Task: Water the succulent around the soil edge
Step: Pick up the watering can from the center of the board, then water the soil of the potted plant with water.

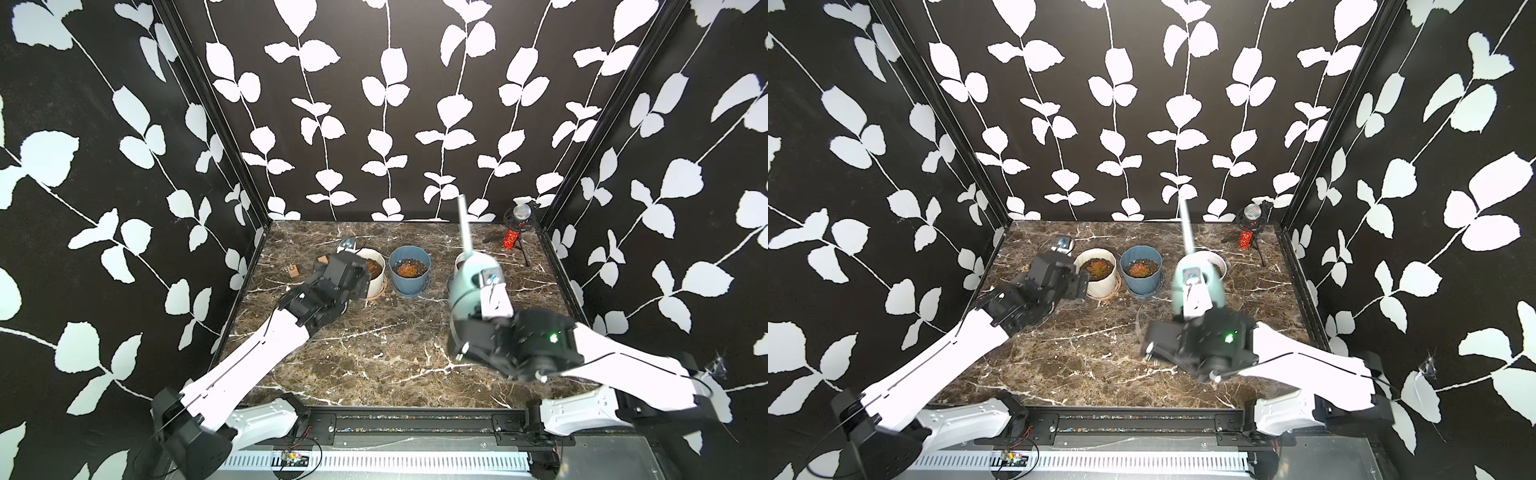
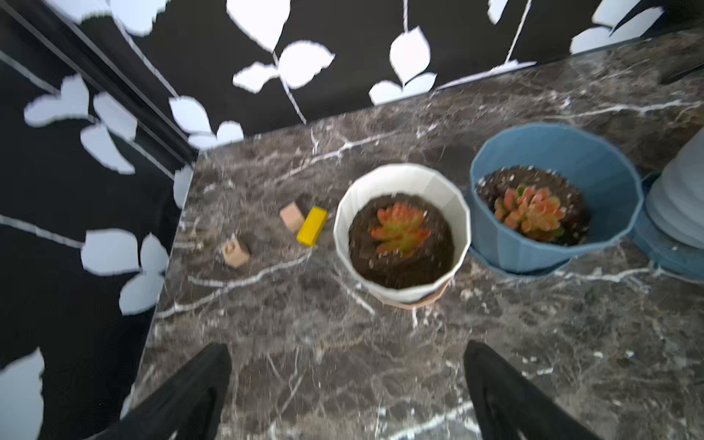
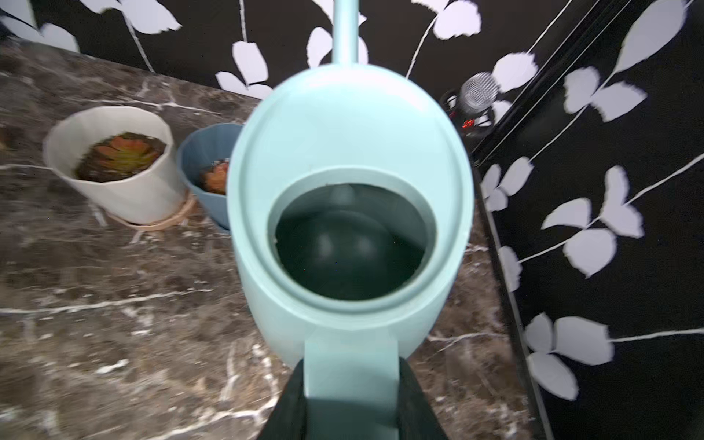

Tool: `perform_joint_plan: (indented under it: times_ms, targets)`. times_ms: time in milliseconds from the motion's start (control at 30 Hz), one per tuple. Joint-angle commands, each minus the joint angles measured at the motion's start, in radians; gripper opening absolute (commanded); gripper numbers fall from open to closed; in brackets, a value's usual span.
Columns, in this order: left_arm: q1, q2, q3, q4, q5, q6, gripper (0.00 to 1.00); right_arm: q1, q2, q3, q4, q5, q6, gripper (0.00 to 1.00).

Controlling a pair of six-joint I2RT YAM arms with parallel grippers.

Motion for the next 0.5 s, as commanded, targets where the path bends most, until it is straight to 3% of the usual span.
perform_joint_plan:
  times_ms: [0,133,233,467]
  targets:
    - [0.04,0.044,0.071,0.017,0.063,0.114,0.98,-0.153,-0.117,-0.016,0.187,0.051,-0.471,0.0]
    - [0.158,0.068,0.078,0.044,0.224,0.103,0.98,-0.303,-0.196,-0.056,0.354,-0.006,-0.775,0.0]
    - [0.183,0.087,0.071,0.035,0.221,0.129,0.98,-0.33,-0.251,-0.109,0.429,0.04,-0.975,0.0]
    - [0.206,0.138,0.048,0.041,0.177,0.137,0.99,-0.37,-0.316,-0.228,0.432,0.115,-1.262,0.0]
